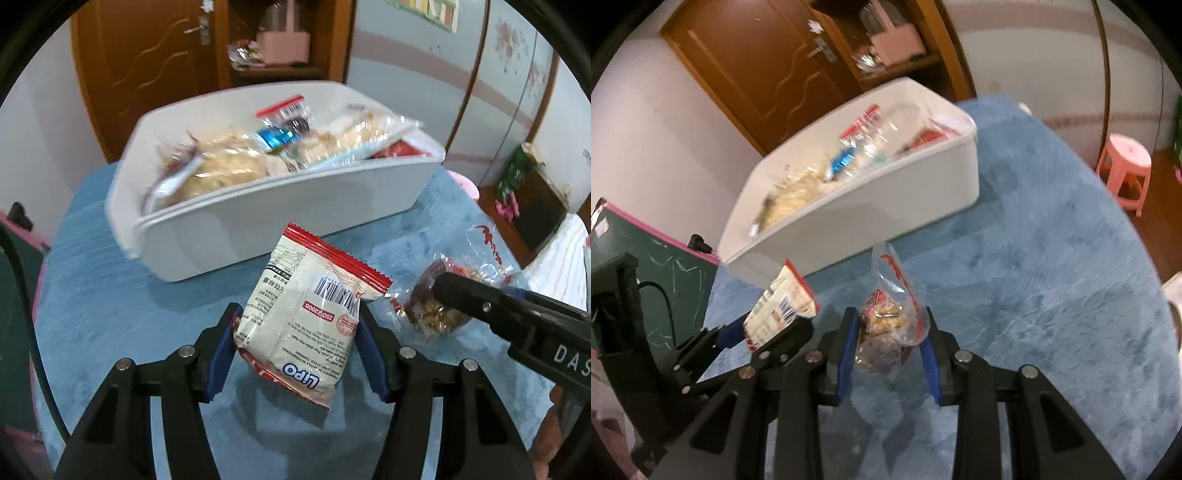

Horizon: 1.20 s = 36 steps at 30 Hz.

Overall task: Organize snacks
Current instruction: 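Lift both packets over the white bin and open both tools to release them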

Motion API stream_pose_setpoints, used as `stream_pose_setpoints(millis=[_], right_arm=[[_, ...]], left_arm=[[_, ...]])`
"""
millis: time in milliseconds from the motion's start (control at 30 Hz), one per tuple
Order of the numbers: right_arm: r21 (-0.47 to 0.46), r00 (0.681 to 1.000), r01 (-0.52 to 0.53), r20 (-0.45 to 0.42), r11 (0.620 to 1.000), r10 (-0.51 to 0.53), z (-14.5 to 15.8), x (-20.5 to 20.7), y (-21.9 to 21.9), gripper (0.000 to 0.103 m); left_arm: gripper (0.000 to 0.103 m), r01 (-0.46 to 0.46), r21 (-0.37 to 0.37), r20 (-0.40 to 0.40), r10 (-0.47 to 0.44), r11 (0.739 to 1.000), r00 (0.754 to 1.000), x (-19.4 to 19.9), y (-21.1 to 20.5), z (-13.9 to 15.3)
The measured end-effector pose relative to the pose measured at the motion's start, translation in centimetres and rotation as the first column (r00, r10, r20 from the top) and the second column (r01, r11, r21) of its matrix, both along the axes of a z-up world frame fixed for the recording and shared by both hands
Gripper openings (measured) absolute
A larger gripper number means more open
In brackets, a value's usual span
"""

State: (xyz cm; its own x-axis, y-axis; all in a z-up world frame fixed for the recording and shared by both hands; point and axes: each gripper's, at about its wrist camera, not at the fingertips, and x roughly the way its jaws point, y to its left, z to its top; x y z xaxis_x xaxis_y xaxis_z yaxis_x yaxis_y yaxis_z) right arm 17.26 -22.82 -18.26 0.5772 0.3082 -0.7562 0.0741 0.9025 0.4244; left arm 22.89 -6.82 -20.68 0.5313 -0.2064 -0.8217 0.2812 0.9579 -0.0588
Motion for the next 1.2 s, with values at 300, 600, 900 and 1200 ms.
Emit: stream_pose_setpoints(millis=[300,600,900,1200], right_arm=[[-0.079,0.985,-0.041,0.163,0.996,0.053,6.3,-3.4,2.5,0.033],[-0.106,0.956,-0.072,0.278,0.992,0.099,12.8,-1.9,2.8,0.033],[-0.179,0.919,-0.049,0.378,0.983,0.115,19.5,5.0,1.9,0.033],[-0.184,0.944,-0.047,0.313,0.982,0.104,18.6,12.3,1.8,0.033]], left_arm=[[0.059,-0.061,-0.045,0.055,0.063,0.997,0.996,-2.2,2.4,5.6],[0.059,-0.069,-0.043,0.191,0.076,0.997,0.979,-0.8,3.0,12.4],[0.059,-0.092,-0.018,0.305,0.093,0.996,0.948,5.3,3.8,19.5],[0.059,-0.125,-0.049,0.237,0.133,0.991,0.962,13.0,4.3,18.3]])
